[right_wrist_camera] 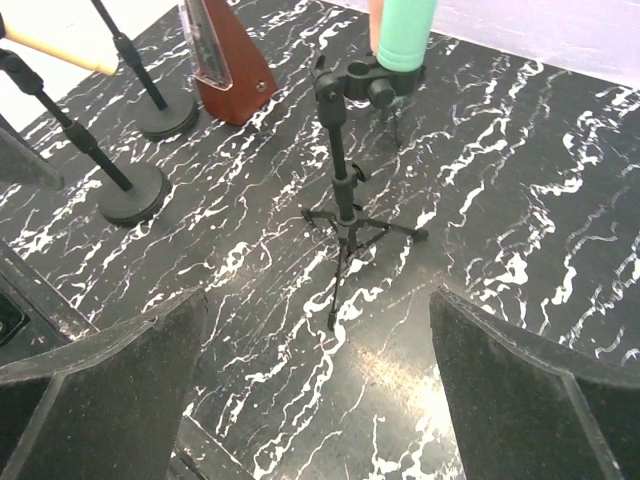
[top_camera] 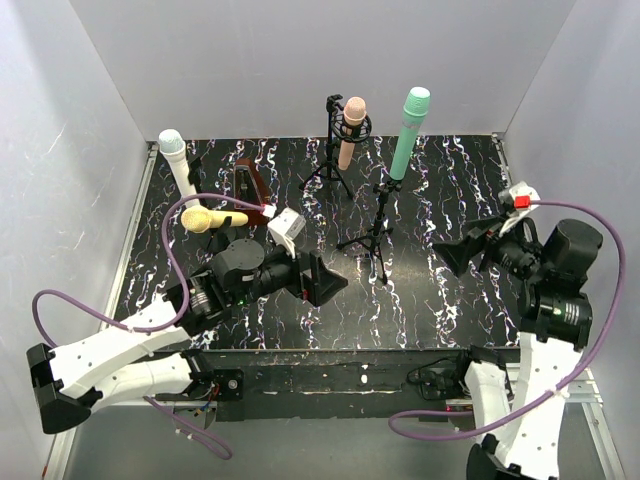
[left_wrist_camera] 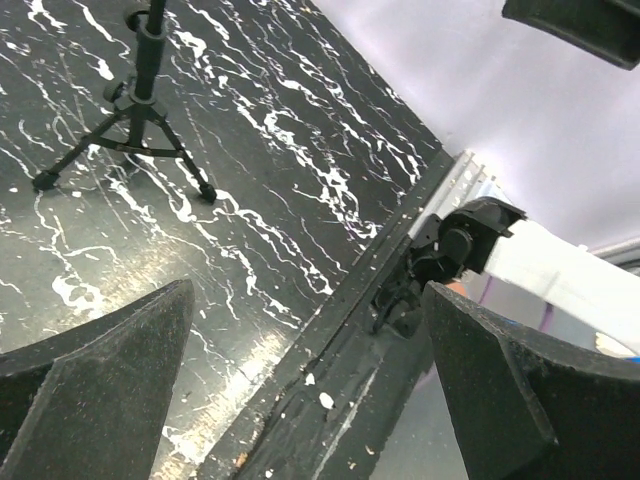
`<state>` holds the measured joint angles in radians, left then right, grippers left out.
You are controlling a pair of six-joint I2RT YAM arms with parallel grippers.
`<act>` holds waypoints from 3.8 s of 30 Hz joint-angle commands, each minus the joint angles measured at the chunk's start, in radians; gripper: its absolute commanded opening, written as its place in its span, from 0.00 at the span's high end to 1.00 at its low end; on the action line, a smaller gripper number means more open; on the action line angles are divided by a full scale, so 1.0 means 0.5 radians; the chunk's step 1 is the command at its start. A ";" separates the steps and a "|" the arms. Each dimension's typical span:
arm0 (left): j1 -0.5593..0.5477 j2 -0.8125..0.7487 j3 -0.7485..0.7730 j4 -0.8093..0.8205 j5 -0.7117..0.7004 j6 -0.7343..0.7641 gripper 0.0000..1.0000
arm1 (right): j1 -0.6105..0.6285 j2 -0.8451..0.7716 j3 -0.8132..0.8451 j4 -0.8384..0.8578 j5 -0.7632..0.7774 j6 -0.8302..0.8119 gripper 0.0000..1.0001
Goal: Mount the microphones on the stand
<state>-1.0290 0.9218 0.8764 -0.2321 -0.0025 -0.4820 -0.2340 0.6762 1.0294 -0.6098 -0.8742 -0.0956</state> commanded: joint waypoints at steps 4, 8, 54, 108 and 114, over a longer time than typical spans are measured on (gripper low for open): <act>0.006 -0.141 0.045 0.017 0.173 -0.150 0.02 | -0.216 -0.091 0.094 -0.274 0.079 0.077 0.02; 0.006 -0.141 0.229 -0.128 0.198 -0.137 0.02 | -0.265 -0.073 0.199 -0.290 0.165 0.307 0.02; 0.509 1.469 0.115 1.995 0.717 1.065 0.06 | -0.314 -0.131 -0.552 -0.008 -0.752 -0.631 0.03; 1.092 1.329 -0.016 1.909 0.367 1.053 0.71 | -0.327 -0.196 -0.721 0.075 -0.795 -0.542 0.03; 1.092 1.261 -0.010 1.842 0.395 1.038 0.59 | -0.327 -0.205 -0.721 0.078 -0.804 -0.533 0.03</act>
<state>-0.4843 1.6314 0.8749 0.7177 0.1753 0.0433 -0.3923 0.5804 0.6712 -0.6014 -1.2457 -0.3691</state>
